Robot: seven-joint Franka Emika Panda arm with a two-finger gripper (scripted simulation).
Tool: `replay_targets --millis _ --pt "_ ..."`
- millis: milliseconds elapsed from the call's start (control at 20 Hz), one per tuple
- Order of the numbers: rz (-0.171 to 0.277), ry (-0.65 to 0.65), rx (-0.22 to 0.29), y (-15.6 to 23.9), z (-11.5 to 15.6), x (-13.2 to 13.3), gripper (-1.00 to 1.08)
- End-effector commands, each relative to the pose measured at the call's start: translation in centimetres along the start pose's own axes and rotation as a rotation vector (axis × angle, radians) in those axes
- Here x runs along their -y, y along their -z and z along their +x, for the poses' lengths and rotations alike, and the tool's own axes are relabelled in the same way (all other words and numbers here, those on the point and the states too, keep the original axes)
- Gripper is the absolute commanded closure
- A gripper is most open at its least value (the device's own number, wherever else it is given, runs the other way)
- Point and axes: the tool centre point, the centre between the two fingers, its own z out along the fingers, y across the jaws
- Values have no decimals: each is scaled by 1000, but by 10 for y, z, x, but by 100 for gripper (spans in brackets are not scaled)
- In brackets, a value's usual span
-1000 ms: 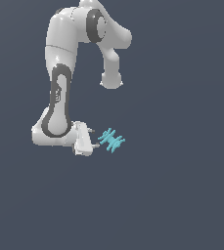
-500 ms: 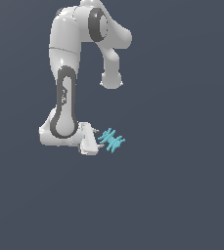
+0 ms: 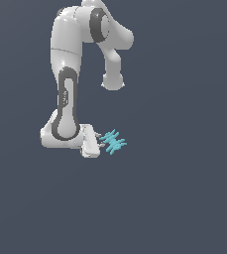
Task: Pick up the object and move it to a goal position.
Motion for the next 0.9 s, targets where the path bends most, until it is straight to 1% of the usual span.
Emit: replay_targets --millis 0,250,450,650,850 --pt "0 0 0 0 0 0 108" --pt "0 0 0 3 -3 -2 108" --pt "0 0 0 12 -13 -6 108" --pt "1 -1 0 28 -29 -14 108" --pt "1 -1 0 51 -53 -26 108"
